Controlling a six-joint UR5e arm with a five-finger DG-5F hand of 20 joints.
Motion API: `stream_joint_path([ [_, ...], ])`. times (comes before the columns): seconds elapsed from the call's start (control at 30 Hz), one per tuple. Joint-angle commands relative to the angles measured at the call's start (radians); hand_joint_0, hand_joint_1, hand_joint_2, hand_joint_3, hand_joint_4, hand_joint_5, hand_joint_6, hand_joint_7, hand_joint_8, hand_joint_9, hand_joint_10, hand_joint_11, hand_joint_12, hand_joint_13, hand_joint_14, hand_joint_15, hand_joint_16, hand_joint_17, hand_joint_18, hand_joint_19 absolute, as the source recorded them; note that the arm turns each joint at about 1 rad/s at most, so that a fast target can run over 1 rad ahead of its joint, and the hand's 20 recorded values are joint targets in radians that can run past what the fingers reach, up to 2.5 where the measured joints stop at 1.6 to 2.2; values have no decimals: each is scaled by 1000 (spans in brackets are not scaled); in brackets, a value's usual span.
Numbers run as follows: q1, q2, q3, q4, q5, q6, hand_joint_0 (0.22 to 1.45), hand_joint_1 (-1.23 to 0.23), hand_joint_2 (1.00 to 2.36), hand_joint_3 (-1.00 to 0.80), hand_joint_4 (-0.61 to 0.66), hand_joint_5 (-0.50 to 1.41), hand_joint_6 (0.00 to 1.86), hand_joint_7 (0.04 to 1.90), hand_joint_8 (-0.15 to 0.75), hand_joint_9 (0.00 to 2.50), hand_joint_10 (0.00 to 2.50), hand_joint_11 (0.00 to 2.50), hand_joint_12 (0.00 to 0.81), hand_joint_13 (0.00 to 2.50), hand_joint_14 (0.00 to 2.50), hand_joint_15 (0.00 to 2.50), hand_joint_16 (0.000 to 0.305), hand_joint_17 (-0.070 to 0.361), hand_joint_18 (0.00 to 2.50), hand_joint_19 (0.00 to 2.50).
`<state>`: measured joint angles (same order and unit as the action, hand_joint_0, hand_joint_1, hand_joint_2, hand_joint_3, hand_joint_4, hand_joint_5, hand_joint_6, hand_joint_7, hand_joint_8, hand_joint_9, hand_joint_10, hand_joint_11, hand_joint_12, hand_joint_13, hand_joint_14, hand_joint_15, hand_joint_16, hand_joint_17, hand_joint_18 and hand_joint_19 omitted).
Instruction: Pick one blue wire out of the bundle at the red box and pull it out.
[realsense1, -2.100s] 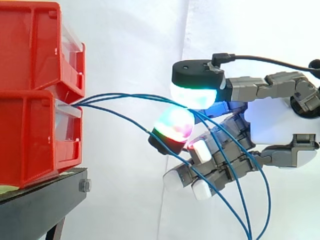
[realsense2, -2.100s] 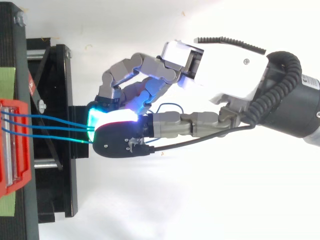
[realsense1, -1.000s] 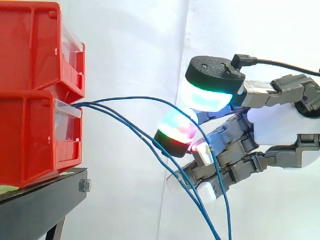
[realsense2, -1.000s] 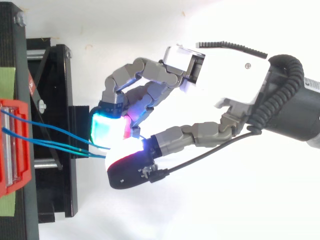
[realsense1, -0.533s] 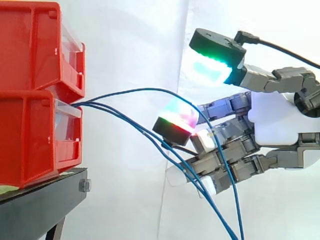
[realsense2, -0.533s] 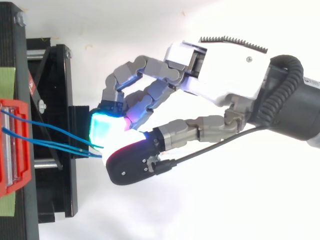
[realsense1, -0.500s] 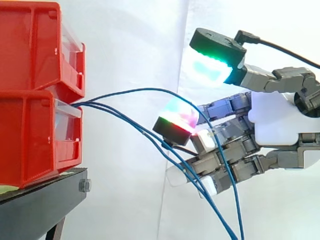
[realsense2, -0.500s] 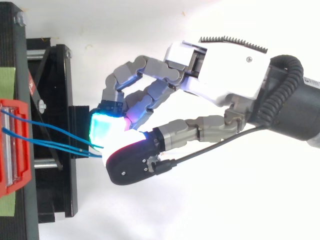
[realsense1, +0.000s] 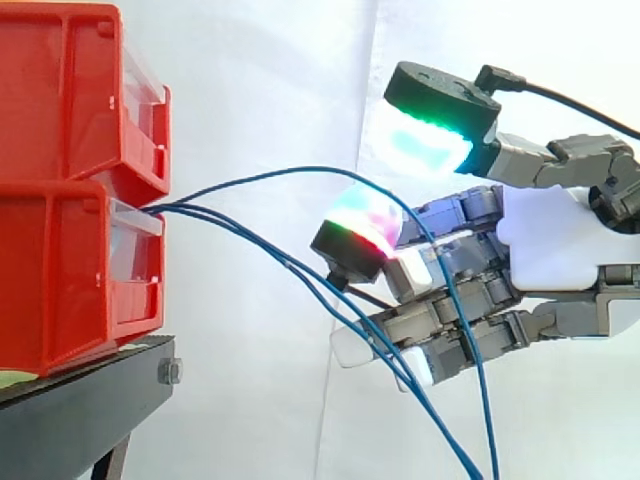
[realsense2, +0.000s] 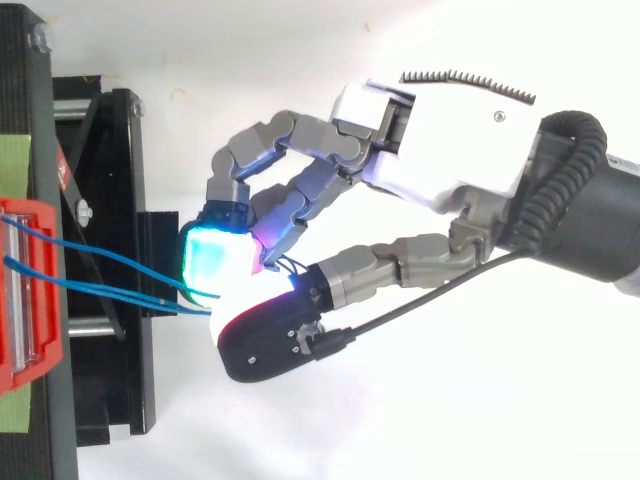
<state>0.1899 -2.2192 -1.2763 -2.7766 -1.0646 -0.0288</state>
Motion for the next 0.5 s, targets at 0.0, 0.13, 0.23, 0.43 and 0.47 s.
stream_joint_path([
  [0.0, 0, 0, 0, -1, 0, 21, 536, -841, 1000, -500, 227, -159, 922, 1047, 395, 987, 14, 772, 466, 728, 13, 357, 56, 127, 766, 474],
  [0.13, 0, 1, 0, -1, 0, 50, 514, -838, 1000, -500, 229, -159, 924, 1034, 404, 985, 14, 783, 470, 722, 12, 356, 58, 130, 774, 462],
  [0.23, 2, 0, 0, -1, 0, 72, 515, -845, 1000, -500, 227, -159, 924, 1029, 405, 987, 16, 769, 467, 722, 12, 357, 57, 129, 774, 464],
  [0.43, 0, 0, 0, -3, -2, 87, 578, -880, 1000, -500, 212, -156, 924, 1041, 385, 985, 17, 773, 450, 716, 13, 352, 54, 122, 756, 467],
  [0.47, 0, 0, 0, -4, 0, 92, 587, -882, 1000, -500, 211, -156, 925, 1033, 385, 984, 17, 777, 448, 717, 13, 355, 54, 121, 755, 468],
])
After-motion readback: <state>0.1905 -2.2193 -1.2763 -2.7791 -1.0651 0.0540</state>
